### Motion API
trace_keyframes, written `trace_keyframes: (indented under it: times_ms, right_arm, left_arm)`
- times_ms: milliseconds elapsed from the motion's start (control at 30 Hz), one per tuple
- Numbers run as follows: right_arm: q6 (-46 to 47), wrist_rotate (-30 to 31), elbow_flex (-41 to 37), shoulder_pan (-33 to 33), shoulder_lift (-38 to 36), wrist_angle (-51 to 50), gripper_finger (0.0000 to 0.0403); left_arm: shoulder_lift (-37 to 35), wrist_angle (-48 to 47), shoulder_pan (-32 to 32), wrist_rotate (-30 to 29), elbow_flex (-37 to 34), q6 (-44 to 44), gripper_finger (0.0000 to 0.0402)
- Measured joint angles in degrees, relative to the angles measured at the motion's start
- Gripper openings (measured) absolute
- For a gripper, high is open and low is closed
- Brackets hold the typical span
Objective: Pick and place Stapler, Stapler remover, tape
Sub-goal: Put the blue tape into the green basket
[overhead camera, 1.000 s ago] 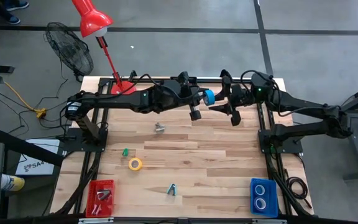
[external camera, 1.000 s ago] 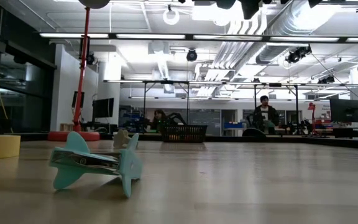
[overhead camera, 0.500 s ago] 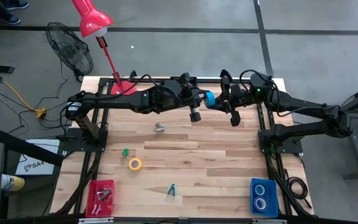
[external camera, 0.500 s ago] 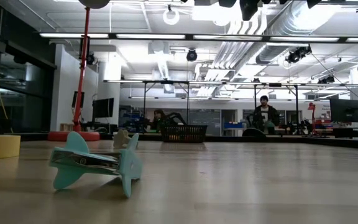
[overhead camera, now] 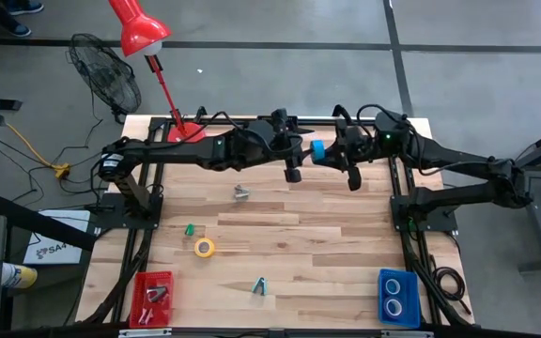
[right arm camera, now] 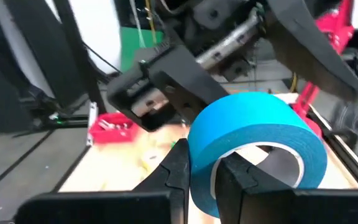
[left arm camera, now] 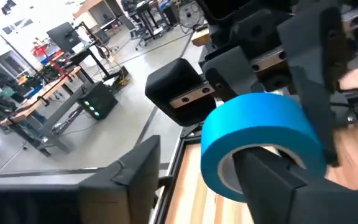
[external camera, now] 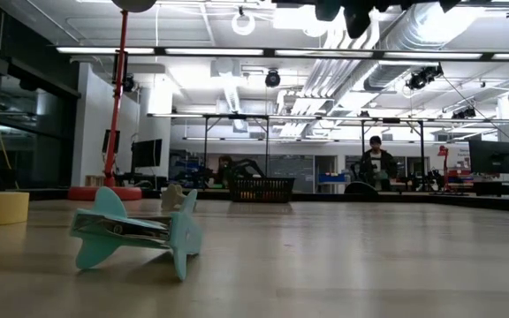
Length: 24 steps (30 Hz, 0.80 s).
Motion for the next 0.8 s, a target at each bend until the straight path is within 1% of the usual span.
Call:
trace_keyframes:
  times_ms: [67,167,367,433,500,567,633,700,800]
  right_arm:
    - [-0.05,1.47,0.02,-0.03,-0.07,-1.75,0.0033]
    - [0.83,1.61,0.09,-0.69,-0.17,-4.28,0.0033]
    - [3.86,1.81,0.0,-3.55,-0.34,-9.35,0.0033]
    - [4.96,1.68,0.0,-4.56,-0.5,-12.62,0.0033]
    - [6.44,1.83,0.0,-5.28,-1.09,-15.9,0.0033]
    - [9.09,1.56,0.0,-5.79,-1.68,-19.0,0.0033]
    - [12.79,1.3,0.02,-5.79,-2.41,-22.58,0.0033]
    - [16.61,0.97,0.0,-5.2,-3.08,-26.92,0.0033]
    - [22.26,1.38,0.0,-2.99,-4.86,-35.03,0.0033]
  left_arm:
    - [-0.72,-1.88,0.02,1.25,-0.09,1.57,0.0214]
    - [-2.06,-5.31,0.02,2.41,-0.1,2.42,0.0226]
    - [-4.66,-11.7,-0.04,2.68,0.09,2.41,0.0229]
    - [-6.11,-16.72,0.01,2.53,-0.14,2.4,0.0229]
    - [-7.01,-18.24,0.02,0.9,0.16,2.4,0.0229]
    - [-8.76,-23.95,0.02,-1.64,0.04,2.41,0.0229]
    - [-9.52,-26.07,-0.02,-3.69,0.12,2.4,0.0229]
    - [-10.54,-30.94,-0.02,-4.53,-0.01,2.4,0.0229]
    - [-11.85,-33.8,-0.02,-5.01,0.09,2.4,0.0229]
